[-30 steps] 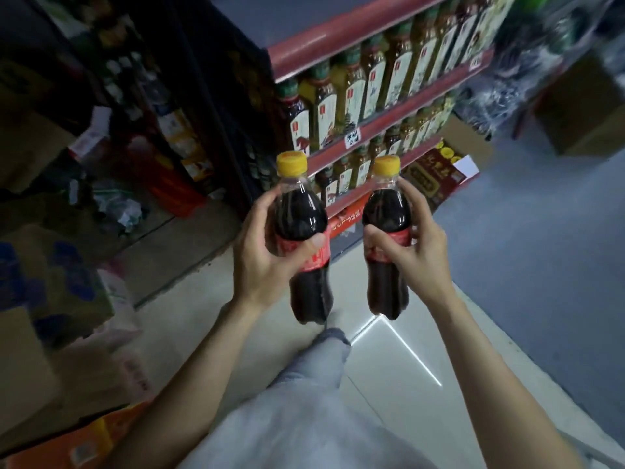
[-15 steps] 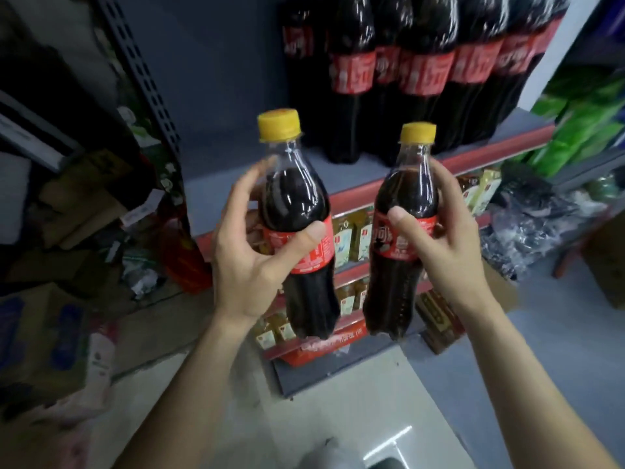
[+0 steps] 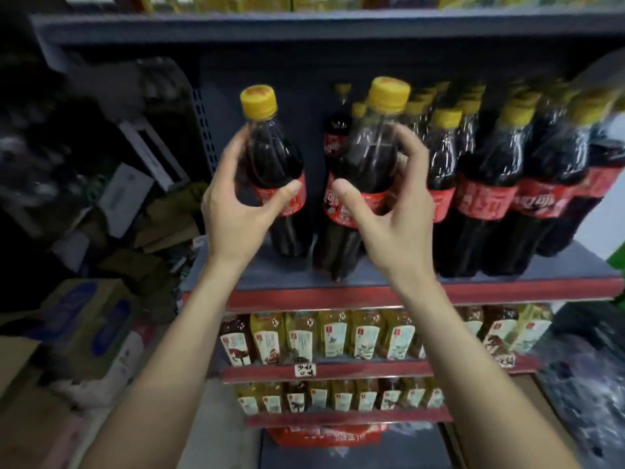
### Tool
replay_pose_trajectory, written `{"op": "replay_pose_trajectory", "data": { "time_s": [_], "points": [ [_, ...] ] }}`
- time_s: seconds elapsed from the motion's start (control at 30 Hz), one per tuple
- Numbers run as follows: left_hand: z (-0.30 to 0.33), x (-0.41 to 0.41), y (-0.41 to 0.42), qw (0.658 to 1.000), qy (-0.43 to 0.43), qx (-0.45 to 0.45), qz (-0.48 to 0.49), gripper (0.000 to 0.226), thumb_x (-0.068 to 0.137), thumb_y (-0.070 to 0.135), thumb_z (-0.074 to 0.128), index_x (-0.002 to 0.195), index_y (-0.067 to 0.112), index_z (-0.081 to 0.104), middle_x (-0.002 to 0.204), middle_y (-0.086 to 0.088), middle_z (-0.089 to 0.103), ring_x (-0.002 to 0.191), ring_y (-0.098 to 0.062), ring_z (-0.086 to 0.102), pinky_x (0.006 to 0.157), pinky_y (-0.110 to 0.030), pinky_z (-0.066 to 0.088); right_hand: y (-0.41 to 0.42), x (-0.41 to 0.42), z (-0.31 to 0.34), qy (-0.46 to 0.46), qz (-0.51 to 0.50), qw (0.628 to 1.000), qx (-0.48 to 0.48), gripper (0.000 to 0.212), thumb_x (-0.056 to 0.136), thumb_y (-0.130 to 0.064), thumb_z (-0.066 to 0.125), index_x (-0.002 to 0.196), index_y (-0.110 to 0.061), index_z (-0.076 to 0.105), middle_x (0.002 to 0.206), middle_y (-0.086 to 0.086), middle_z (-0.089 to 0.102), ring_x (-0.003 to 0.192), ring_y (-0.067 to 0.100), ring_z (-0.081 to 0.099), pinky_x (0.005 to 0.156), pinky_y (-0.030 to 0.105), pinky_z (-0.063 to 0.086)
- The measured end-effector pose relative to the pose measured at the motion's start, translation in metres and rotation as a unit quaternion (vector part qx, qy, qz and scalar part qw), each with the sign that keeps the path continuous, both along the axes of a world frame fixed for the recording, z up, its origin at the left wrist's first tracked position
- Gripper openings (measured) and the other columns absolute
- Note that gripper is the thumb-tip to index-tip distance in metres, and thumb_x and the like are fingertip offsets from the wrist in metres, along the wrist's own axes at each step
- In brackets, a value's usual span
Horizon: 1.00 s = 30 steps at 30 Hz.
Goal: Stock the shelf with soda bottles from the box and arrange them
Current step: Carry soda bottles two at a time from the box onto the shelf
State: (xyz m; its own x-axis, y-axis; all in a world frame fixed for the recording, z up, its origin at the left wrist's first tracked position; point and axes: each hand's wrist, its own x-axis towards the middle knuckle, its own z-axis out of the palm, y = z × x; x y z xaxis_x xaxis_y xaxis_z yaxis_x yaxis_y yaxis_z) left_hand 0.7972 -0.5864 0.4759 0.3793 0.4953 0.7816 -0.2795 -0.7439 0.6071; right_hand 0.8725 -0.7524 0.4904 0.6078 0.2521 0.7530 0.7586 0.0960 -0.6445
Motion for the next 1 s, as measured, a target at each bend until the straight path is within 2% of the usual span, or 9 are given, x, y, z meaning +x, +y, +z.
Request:
{"op": "replay_pose_trajectory", "data": {
  "time_s": [0.13, 0.23, 0.33, 0.4, 0.5, 0.6, 0.8, 0.9, 1.0],
  "points": [
    [-0.003, 0.009, 0.025, 0.999, 0.025, 0.006, 0.036, 0.068, 0.075, 0.042, 0.074, 0.134, 0.031, 0.043, 0.134, 0.01, 0.053, 0.126, -0.005, 0.049, 0.106, -0.032, 0.042, 0.047, 0.003, -0.006, -0.011, 0.008, 1.0, -0.017, 0.071, 0.088, -0.026, 0.068, 0.143, -0.003, 0.029, 0.144, 0.01, 0.043, 0.133, 0.016, 0.041, 0.106, 0.013, 0.032],
    [-0.007, 0.016, 0.046, 0.997, 0.044, 0.001, 0.059, 0.068, 0.076, 0.041, 0.075, 0.135, 0.029, 0.045, 0.127, 0.027, 0.048, 0.12, 0.009, 0.045, 0.101, -0.016, 0.04, 0.089, 0.009, -0.012, -0.013, -0.016, 1.0, -0.023, 0.07, 0.091, -0.022, 0.063, 0.146, 0.001, 0.025, 0.144, 0.017, 0.037, 0.134, 0.017, 0.034, 0.103, 0.002, 0.021],
    [-0.009, 0.03, 0.07, 0.996, 0.059, -0.024, 0.061, 0.075, 0.072, 0.044, 0.077, 0.138, 0.028, 0.045, 0.124, 0.03, 0.045, 0.115, 0.015, 0.042, 0.097, -0.006, 0.035, 0.126, 0.022, -0.012, 0.011, -0.05, 0.998, -0.034, 0.07, 0.092, -0.021, 0.061, 0.147, -0.001, 0.022, 0.143, 0.021, 0.034, 0.131, 0.032, 0.04, 0.106, 0.028, 0.036],
    [-0.011, 0.047, 0.084, 0.997, 0.068, -0.034, 0.031, 0.078, 0.069, 0.05, 0.075, 0.138, 0.029, 0.044, 0.125, 0.029, 0.047, 0.115, 0.012, 0.046, 0.098, -0.012, 0.039, 0.148, 0.039, -0.012, 0.026, -0.085, 0.996, -0.033, 0.07, 0.091, -0.02, 0.061, 0.147, -0.001, 0.023, 0.142, 0.023, 0.034, 0.129, 0.039, 0.042, 0.105, 0.043, 0.039],
    [-0.012, 0.076, 0.101, 0.995, 0.097, -0.035, 0.005, 0.082, 0.066, 0.055, 0.072, 0.139, 0.03, 0.044, 0.128, 0.024, 0.051, 0.118, 0.008, 0.047, 0.099, -0.016, 0.04, 0.172, 0.067, -0.013, 0.051, -0.129, 0.99, -0.04, 0.069, 0.091, -0.017, 0.061, 0.147, 0.0, 0.024, 0.143, 0.023, 0.032, 0.132, 0.037, 0.038, 0.109, 0.041, 0.034],
    [-0.009, 0.103, 0.112, 0.994, 0.109, -0.02, 0.01, 0.08, 0.071, 0.046, 0.077, 0.141, 0.028, 0.042, 0.138, 0.012, 0.051, 0.127, -0.006, 0.046, 0.105, -0.029, 0.039, 0.187, 0.086, -0.015, 0.064, -0.168, 0.983, -0.041, 0.071, 0.089, -0.008, 0.061, 0.148, -0.003, 0.022, 0.144, 0.023, 0.03, 0.133, 0.035, 0.036, 0.108, 0.032, 0.029],
    [-0.005, 0.153, 0.131, 0.991, 0.128, -0.026, -0.019, 0.079, 0.075, 0.042, 0.076, 0.143, 0.024, 0.04, 0.14, 0.006, 0.052, 0.125, -0.007, 0.049, 0.106, -0.029, 0.039, 0.199, 0.11, -0.024, 0.059, -0.207, 0.974, -0.072, 0.075, 0.092, -0.008, 0.055, 0.152, -0.01, 0.01, 0.147, 0.028, 0.023, 0.136, 0.038, 0.031, 0.11, 0.032, 0.023],
    [-0.008, 0.168, 0.138, 0.989, 0.141, -0.033, -0.037, 0.076, 0.079, 0.036, 0.075, 0.144, 0.022, 0.038, 0.137, 0.006, 0.054, 0.108, 0.011, 0.048, 0.093, -0.015, 0.037, 0.2, 0.112, -0.025, 0.036, -0.235, 0.964, -0.115, 0.077, 0.091, -0.011, 0.058, 0.152, -0.009, 0.011, 0.145, 0.028, 0.027, 0.132, 0.042, 0.034, 0.108, 0.041, 0.028],
    [-0.011, 0.178, 0.146, 0.987, 0.145, -0.045, -0.056, 0.077, 0.08, 0.041, 0.072, 0.145, 0.023, 0.036, 0.139, 0.004, 0.053, 0.121, -0.005, 0.051, 0.099, -0.024, 0.042, 0.2, 0.112, -0.027, 0.002, -0.282, 0.945, -0.167, 0.08, 0.088, -0.009, 0.059, 0.152, -0.01, 0.012, 0.146, 0.027, 0.028, 0.127, 0.048, 0.036, 0.101, 0.054, 0.039]
  ]
}}
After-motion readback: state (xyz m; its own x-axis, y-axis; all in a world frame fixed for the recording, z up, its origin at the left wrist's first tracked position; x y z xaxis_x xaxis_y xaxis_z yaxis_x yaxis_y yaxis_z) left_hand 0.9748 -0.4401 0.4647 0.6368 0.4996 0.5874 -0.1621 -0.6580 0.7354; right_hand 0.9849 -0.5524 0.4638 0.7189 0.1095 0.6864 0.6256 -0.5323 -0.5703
